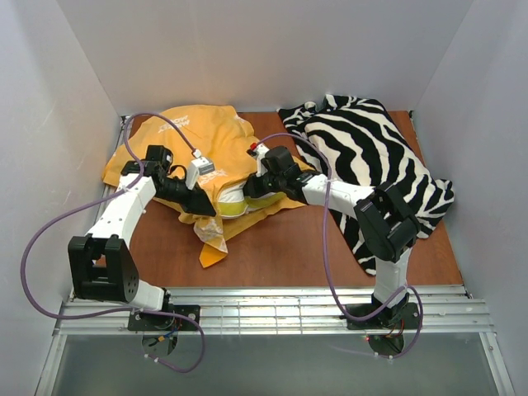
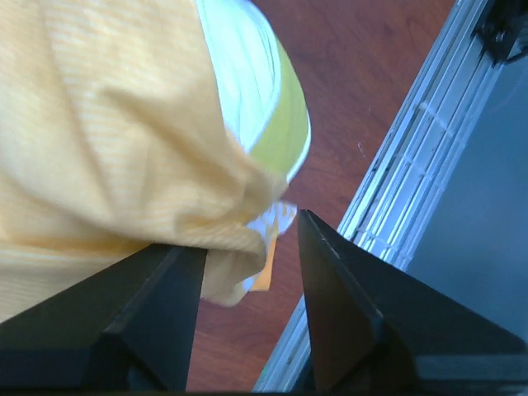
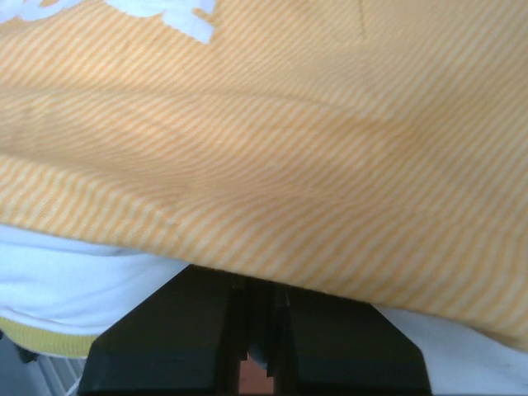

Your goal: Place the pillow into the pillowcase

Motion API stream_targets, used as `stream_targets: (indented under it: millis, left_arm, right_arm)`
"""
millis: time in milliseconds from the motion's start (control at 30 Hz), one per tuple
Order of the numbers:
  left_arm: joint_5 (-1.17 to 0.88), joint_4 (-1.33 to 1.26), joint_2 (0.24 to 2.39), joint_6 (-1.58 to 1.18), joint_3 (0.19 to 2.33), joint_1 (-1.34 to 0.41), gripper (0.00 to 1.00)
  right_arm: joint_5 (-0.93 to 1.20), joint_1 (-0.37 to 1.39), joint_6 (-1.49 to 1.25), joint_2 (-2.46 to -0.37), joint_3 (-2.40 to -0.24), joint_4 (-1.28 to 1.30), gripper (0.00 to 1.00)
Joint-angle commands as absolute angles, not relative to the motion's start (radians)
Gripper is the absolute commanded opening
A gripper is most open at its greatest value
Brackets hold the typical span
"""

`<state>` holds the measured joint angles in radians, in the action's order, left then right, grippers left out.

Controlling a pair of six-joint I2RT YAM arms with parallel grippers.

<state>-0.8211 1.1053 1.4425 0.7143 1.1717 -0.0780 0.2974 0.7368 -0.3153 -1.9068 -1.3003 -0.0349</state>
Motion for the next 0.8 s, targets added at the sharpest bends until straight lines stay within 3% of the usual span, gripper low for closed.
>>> stream_targets:
  millis: [0,33,67,167,300,667,767]
  left_arm:
    - [-0.873,1.019,1.384,0.612,1.201,-0.081,0.44]
    - [-0.85,1.003,1.346,0.598,1.213,-0.081,0.65]
    - [-0.847,0.947,1.31,0.594,1.218,-0.084,0.73]
    - [-0.719,0.838,1.171,0.635,1.177,-0.179,0.8]
    - [-0.479,0.658,1.054,0.751,1.013,-0.325,0.81]
    - [-0.068,0.278,1.14,1.073,0.712,-0.512,0.79]
    - [-0.012,0.278,1.166,1.085,0.69,-0.514,0.49]
  right_arm:
    - [0.39,0.782,-0.385,-1.907,-1.38,-0.163,0.01]
    - [0.382,0.781,-0.385,-1.902,-1.379,-0.163,0.01]
    - [0.371,0.781,-0.379,-1.899,-1.381,-0.161,0.01]
    - [0.394,0.773,-0.37,-1.896,-1.378,-0.164,0.01]
    - [0.449,0.773,-0.353,-1.905,-1.368,-0.163,0.01]
    - [0.517,0.77,-0.334,-1.85,-1.316,-0.166,0.01]
    - [0.543,0.756,-0.336,-1.822,-1.293,-0.166,0.01]
